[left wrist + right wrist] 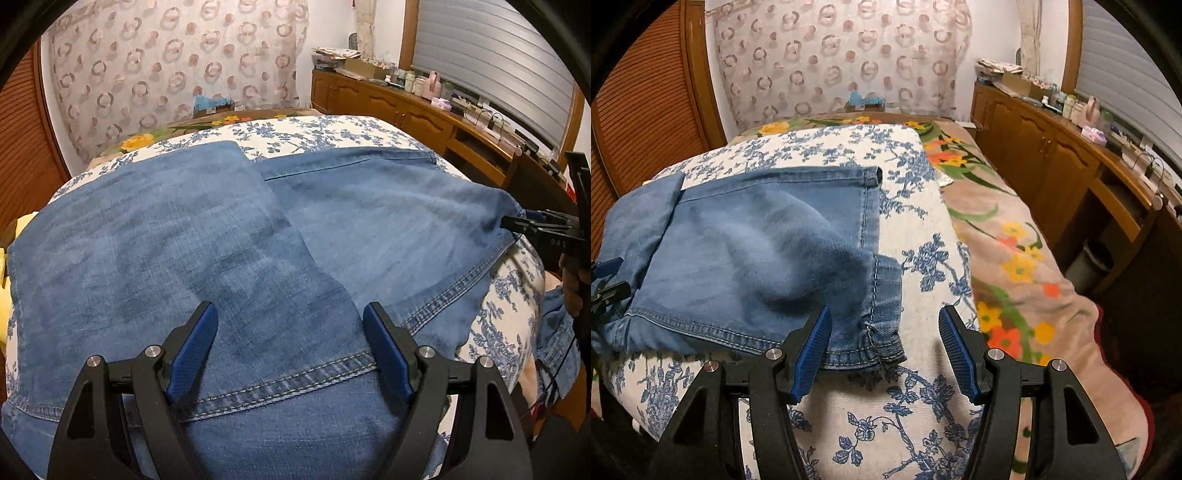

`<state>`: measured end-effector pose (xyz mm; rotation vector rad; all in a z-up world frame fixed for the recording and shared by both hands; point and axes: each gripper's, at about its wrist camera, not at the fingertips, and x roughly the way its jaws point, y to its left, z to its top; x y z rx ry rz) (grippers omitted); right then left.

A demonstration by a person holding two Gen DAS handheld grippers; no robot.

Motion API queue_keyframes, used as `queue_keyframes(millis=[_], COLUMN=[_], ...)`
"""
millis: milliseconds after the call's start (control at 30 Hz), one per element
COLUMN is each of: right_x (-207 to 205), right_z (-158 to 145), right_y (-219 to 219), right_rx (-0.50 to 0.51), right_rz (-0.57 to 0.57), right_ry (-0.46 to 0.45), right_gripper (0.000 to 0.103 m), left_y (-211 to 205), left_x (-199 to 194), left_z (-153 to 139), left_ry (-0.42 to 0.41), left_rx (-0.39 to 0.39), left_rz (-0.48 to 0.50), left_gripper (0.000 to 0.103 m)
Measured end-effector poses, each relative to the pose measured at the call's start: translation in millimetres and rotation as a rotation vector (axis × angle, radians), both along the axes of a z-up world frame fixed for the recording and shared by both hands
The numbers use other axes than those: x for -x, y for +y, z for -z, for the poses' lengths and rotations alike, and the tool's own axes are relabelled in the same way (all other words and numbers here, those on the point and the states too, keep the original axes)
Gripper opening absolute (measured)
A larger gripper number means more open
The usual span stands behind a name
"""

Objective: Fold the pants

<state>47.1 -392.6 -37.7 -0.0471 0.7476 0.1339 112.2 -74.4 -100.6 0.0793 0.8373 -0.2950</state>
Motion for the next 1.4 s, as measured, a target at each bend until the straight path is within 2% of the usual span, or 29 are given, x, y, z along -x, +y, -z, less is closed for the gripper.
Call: queue_keyframes(millis=[200,500,600,667,733,833,1000,1133,1400], right_x=[-6,0,3,5,6,7,16,21,32], right_z=[11,13,13,12,11,7,-22,-58,-128], right_y=[4,6,7,8,7,8,14,32,113], right_rx=[-0.003,-0.001,-0.011,-0.007,-0.035,-0.044,-0.084,-0.099,-0.080], right_rz=[-0.007,-0.019,-0.031,-0.041,-0.066,-0.090,-0.143,-0.211,-0.412], right_ry=[0.035,0.017,0.013,0.016,0.026,0.029,-0.051,-0.133,-0.287], right_gripper=[0.063,0.062,0.046,0.029,0.018,0.016,0.015,0.015,0.014], left_y=[2,4,5,6,7,9,23,36,84], left_x=[3,9,9,9,10,11,23,30,45], left_z=[1,5,5,4,3,-1,-19,-37,-67], left_ry=[-0.010,-0.045,-0.050,-0.047,-0.043,-0.023,-0.046,-0.083,-0.157], left_rx=[0.009,0.021,0.029,0.030,0.031,0.040,0.118,0.135,0.148], left_rz=[-0.010,-0.012,-0.007,0.000,0.005,0.014,0.050,0.029,-0.066], left_gripper=[0.082,0.082,0.082,0.082,0.082,0.082,0.082,0.082,0.082])
